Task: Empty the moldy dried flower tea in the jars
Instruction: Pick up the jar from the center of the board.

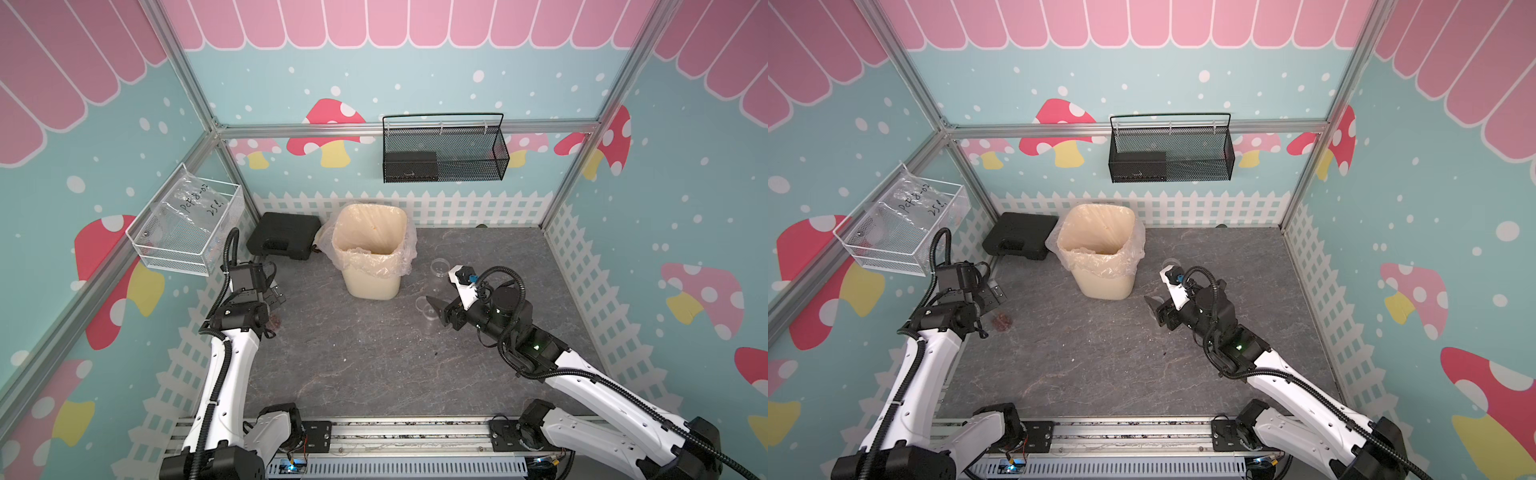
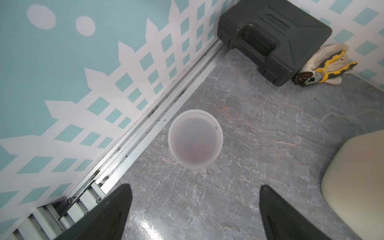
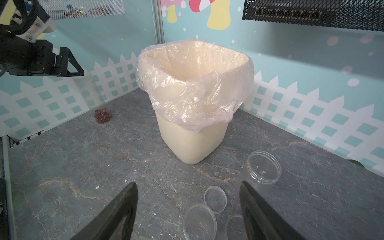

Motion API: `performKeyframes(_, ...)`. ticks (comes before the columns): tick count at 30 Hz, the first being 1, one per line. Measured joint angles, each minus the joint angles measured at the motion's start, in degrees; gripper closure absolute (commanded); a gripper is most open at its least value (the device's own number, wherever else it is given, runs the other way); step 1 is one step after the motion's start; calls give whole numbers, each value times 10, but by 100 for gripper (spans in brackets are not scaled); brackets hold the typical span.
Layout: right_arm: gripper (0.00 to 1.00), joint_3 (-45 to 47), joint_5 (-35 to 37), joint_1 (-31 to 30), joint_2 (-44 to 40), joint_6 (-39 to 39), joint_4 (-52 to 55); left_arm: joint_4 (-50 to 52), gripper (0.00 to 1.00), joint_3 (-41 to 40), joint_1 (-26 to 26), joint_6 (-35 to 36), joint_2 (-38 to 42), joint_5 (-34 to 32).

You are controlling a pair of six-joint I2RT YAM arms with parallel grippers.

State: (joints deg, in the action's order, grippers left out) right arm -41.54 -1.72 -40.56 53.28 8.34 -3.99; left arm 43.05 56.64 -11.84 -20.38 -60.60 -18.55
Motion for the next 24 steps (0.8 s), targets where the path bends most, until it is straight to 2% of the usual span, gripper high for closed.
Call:
performKeyframes(9, 22, 19, -9, 0, -12, -6, -10, -70, 9, -5, -34, 1, -42, 40)
performKeyframes(15, 21, 29, -9, 0, -13, -9, -12, -92, 18, -5, -46, 0, -79, 63)
performKeyframes(24, 21, 32, -12, 0, -12, -11, -17, -94, 40, -8, -54, -3, -111, 63)
